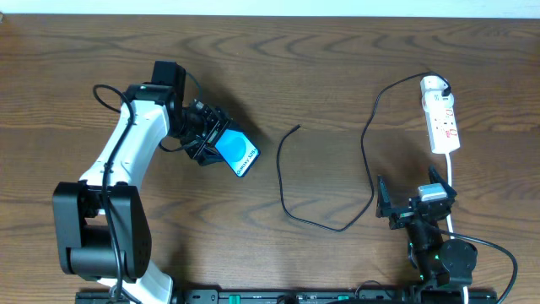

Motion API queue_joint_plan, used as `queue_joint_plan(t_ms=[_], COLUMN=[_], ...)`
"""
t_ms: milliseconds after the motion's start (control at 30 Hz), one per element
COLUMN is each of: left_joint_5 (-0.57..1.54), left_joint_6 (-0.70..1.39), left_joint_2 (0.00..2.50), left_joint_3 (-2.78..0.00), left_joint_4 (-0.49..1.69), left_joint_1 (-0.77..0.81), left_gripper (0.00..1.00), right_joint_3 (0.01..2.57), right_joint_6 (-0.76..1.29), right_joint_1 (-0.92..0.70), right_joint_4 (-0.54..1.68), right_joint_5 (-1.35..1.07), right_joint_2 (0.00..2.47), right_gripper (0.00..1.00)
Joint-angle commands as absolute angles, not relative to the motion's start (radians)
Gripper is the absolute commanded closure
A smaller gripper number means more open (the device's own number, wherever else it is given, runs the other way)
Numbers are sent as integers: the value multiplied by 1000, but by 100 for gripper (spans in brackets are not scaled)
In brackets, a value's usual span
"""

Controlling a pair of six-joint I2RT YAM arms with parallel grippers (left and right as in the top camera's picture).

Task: Plug charger to phone and switch on socket
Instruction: 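Carry the phone right toward the table center with the left gripper, then raise the right gripper and swing it toward the held phone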

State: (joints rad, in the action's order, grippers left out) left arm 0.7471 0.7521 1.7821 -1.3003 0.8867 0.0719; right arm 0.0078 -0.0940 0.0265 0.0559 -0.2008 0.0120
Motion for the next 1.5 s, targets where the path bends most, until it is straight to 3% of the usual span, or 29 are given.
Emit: queue_joint_plan(t_ms=[0,900,1100,1467], left_joint_5=[841,931,932,932], left_joint_6=[765,863,871,878], left_joint_2=[1748,1748,1748,1748], left_joint_3=[-1322,-1322,-1322,-1322], left_joint_4=[884,865,851,846], left_joint_1=[67,67,67,67], left_gripper=[36,36,36,37], right_joint_3=[6,6,6,10], right_joint_6=[-83,-88,83,109], right_joint_1=[19,19,19,19], right_joint_4=[60,59,60,57], right_joint_5=[-193,-193,-193,-260], right_joint_2=[6,6,6,23], right_gripper=[1,1,1,1])
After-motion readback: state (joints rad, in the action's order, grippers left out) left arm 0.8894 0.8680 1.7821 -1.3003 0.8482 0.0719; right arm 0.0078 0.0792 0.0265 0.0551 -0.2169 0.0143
